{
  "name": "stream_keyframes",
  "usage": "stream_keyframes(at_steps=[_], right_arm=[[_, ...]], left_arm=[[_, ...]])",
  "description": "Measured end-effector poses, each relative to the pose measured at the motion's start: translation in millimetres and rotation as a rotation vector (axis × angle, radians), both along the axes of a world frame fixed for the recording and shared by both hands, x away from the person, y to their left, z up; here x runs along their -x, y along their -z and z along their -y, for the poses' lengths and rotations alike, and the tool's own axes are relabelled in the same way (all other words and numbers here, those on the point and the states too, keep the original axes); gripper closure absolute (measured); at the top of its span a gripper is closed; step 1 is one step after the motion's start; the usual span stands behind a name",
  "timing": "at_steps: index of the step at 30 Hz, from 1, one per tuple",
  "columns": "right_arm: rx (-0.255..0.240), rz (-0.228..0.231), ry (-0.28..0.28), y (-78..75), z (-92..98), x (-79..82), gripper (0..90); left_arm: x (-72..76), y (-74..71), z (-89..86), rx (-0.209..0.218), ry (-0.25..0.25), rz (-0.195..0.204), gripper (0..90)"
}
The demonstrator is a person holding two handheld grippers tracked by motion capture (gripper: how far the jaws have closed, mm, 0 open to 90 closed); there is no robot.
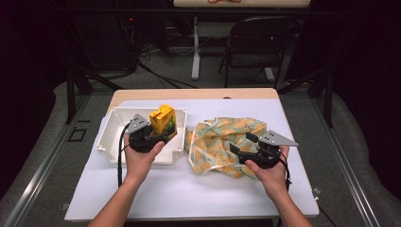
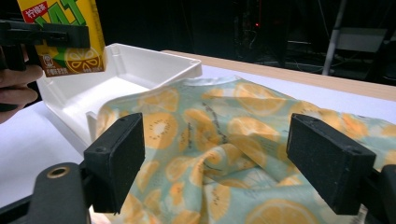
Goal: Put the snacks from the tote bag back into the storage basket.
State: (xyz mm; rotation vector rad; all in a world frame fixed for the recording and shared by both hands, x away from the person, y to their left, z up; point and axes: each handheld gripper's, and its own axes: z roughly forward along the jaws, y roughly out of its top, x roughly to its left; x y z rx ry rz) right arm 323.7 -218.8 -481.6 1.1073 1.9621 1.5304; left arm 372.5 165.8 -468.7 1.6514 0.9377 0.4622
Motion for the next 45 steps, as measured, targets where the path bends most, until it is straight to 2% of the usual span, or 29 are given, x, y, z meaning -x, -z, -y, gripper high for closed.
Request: stream_keyframes(at_steps=[4,8,12,16,22,25,26,32,33,34,36,40,45], right_arm=[[0.006,-0.005,0.007,2.5,4.5,1.2,19.1],[0.02,0.001,0.001,4.0,8.0,5.4,19.1],[0.017,0.004,0.006,5.7,13.0,7.6,19.2],[0.0,-0.013,0.016,7.7,17.5,4.1,19.5],[-0.013,-0.019,0.027,8.6,19.2,1.9,19.9],[-0.011,-0.018,0.029,9.3,17.2,1.8,20.0],[-0.007,-0.02,0.026,9.3,16.7,1.8,20.0],[-0.005,-0.023,0.026,11.4,13.1,0.1,20.1],[-0.001,-0.024,0.025,11.5,13.4,-0.1,20.1],[-0.004,-0.023,0.026,11.8,13.1,-0.3,20.2],[-0.003,-0.025,0.024,11.9,14.0,-0.6,20.3],[-0.006,-0.024,0.031,12.0,14.6,-0.7,20.5],[0.002,-0.024,0.03,11.9,16.1,-0.9,20.8]], left_arm=[[-6.7,5.6,-5.1,0.011,-0.024,-0.01,50.0],[-14.5,13.1,-4.5,-0.013,-0.032,-0.008,50.0],[-26.9,21.4,-1.2,-0.009,-0.074,0.001,50.0],[-40.9,31.0,1.1,-0.034,-0.106,0.008,50.0],[-57.0,47.8,2.3,-0.067,-0.141,-0.045,50.2],[-63.6,55.2,0.2,-0.057,-0.151,-0.068,50.3],[-65.8,57.8,-0.2,-0.06,-0.156,-0.064,50.4],[-75.1,67.3,3.6,-0.06,-0.211,-0.063,50.2],[-76.6,68.0,4.7,-0.057,-0.217,-0.07,50.1],[-79.8,67.0,6.9,-0.091,-0.22,-0.101,50.1],[-83.8,66.6,10.7,-0.123,-0.232,-0.117,50.0],[-88.0,69.6,15.3,-0.104,-0.245,-0.121,49.9],[-93.0,78.5,15.8,-0.118,-0.27,-0.168,49.9]])
